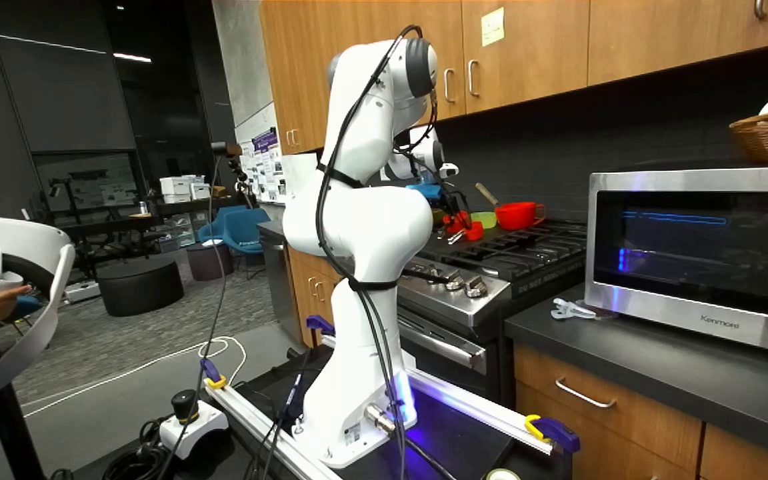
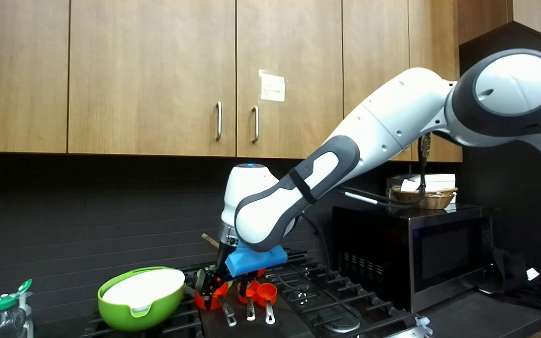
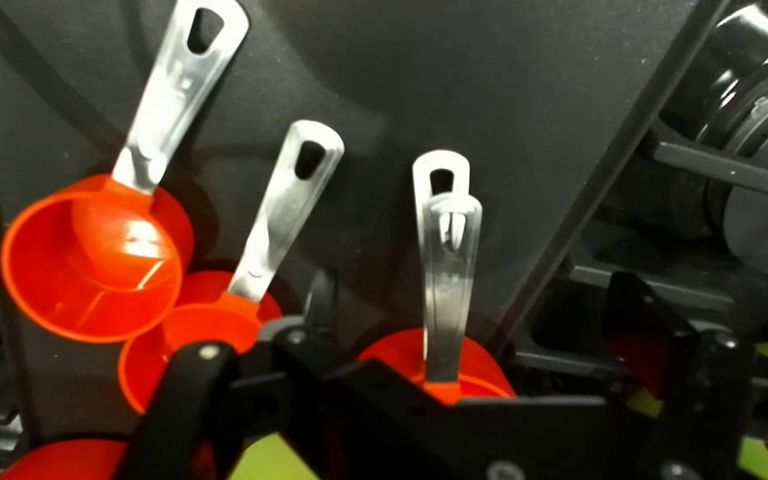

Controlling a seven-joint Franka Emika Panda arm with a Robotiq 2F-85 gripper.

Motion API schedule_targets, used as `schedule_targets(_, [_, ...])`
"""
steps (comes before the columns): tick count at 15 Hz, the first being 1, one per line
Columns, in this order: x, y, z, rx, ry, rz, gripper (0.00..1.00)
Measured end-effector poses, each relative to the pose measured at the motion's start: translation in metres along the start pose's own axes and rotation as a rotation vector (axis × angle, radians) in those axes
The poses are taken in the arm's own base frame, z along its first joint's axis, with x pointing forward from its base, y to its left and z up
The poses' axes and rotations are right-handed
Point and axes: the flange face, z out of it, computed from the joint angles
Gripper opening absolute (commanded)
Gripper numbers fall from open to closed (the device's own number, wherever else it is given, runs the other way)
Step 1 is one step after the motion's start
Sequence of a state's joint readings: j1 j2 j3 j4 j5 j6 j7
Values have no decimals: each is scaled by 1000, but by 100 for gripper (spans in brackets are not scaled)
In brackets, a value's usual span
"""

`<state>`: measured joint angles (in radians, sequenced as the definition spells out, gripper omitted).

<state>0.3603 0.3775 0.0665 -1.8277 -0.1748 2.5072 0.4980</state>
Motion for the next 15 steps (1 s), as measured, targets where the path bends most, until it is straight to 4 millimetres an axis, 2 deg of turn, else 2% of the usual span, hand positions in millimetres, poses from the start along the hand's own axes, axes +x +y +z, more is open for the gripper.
schedule_targets(3, [2,3,5,-4,-3,5,100])
schedule_targets(7, [12,9,4,-8,12,18,92])
schedule_targets(9, [19,13,3,-9,21,27,74])
schedule_targets(10, [21,15,3,-9,24,30,69])
schedule_targets(11, [23,16,3,-9,26,33,71])
schedule_targets(13, [25,17,4,-9,26,37,85])
schedule_targets(15, [25,16,4,-9,24,37,88])
